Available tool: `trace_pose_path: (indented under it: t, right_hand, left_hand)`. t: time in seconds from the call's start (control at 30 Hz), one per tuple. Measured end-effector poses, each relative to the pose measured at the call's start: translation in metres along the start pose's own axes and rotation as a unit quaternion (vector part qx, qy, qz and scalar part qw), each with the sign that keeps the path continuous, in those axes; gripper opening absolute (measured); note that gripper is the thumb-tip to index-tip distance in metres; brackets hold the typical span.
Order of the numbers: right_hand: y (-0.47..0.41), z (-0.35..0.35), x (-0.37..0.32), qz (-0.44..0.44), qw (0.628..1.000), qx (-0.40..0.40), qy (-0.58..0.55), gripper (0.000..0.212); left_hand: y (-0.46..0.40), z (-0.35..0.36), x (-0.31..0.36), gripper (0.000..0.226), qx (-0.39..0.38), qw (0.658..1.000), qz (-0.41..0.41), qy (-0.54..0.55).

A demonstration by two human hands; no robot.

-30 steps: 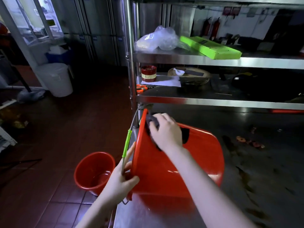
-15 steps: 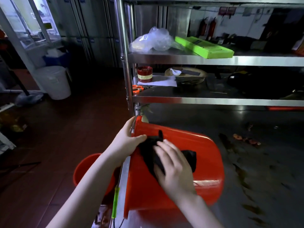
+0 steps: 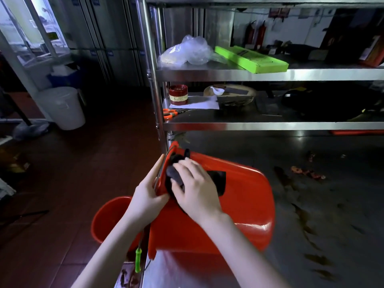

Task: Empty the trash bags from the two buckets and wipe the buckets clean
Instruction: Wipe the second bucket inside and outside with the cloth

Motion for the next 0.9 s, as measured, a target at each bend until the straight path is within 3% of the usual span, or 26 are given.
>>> trace_pose_path:
  t: [0.1,0.17,0.27,0.33,0.43,0.5,0.57,0.6,0.67,0.77,0.83,0.9]
  right_hand:
    - [0.013,-0.011,0.043,0.035,0.998,0.025,0.039,0.034]
    - [0.022,-0.024,0.113,0.171,0.979,0.014,0.114,0.031]
    - [0.019,-0.036,0.196,0.390,0.899,-0.071,0.186,0.035]
    - [-0.007,-0.027,0.184,0.368,0.907,-0.084,0.184,0.034]
    - [-0.034,-0.006,0.094,0.176,0.980,-0.028,0.083,0.029]
    - [-0.025,0.000,0.055,0.072,0.997,-0.012,0.032,0.037]
    - [-0.014,-0.004,0.062,0.035,0.999,-0.009,0.038,0.039]
    - [-0.007,-0.010,0.079,0.051,0.997,0.005,0.060,0.038]
    - [0.008,-0.026,0.136,0.170,0.978,0.031,0.118,0.036]
    - [0.022,-0.042,0.218,0.408,0.896,-0.040,0.171,0.034]
    - [0.002,-0.032,0.215,0.415,0.888,-0.083,0.177,0.034]
    - [-0.035,-0.010,0.163,0.311,0.937,-0.083,0.131,0.030]
  left_hand:
    - [0.014,-0.002,-0.012,0.102,-0.005,1.000,0.002,0.007]
    - [0.029,0.000,-0.015,0.105,0.013,1.000,0.013,0.008]
    - [0.046,0.016,-0.013,0.106,0.031,0.998,0.054,0.002]
    - [0.047,0.037,-0.012,0.102,0.019,0.998,0.064,-0.001]
    - [0.035,0.045,-0.007,0.100,0.017,0.997,0.079,-0.002]
    - [0.026,0.036,-0.012,0.103,0.017,0.997,0.080,-0.014]
    - [0.025,0.024,-0.022,0.107,0.015,0.997,0.065,-0.040]
    - [0.028,0.019,-0.026,0.108,0.010,0.997,0.061,-0.050]
    - [0.036,0.016,-0.031,0.108,0.001,0.997,0.059,-0.057]
    - [0.052,0.018,-0.034,0.112,0.003,0.997,0.070,-0.042]
    - [0.057,0.019,-0.037,0.115,0.000,0.996,0.076,-0.041]
    - [0.055,0.020,-0.041,0.112,-0.015,0.996,0.071,-0.047]
Point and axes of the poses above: each hand's wrist, its own y-axis away from the middle knuckle, its own z-axis out of the palm, x = y × z, the point moved 9 cm from there along -y, towards the middle knuckle, and after that the axes turned 14 degrees about y, right-handed, at the moved point
